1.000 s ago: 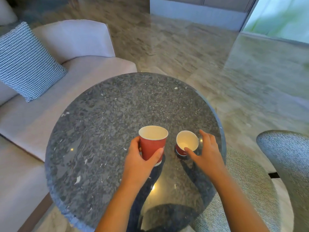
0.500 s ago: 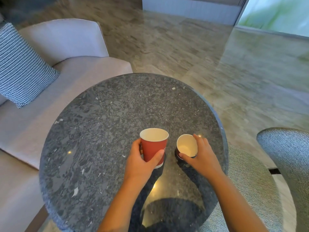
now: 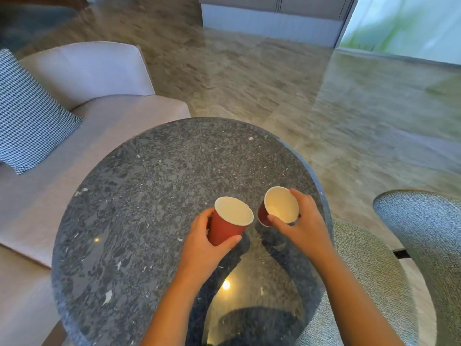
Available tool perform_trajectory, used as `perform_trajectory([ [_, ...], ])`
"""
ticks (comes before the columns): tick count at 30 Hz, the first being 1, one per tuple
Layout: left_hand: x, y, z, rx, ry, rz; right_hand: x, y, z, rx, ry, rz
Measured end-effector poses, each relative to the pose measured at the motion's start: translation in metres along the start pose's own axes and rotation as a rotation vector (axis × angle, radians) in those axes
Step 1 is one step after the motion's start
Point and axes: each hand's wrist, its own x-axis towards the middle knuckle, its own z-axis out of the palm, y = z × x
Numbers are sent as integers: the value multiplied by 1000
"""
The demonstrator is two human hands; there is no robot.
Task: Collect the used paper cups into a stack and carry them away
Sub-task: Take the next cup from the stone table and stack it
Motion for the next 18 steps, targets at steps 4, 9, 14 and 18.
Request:
perform_trajectory([
  [4,0,-1,0,88,-10,57,-1,-13,-14,141,74,-6],
  [9,-1,-3,0,162,9,110,-6,-34,-27,274,87,-56],
  [14,-5,2,-3,201,49,171,-12,-57,-34,348,-10,-118],
  [18,-7,3,-5,198,43,192,-15,-65,-35,377,-82,-164],
])
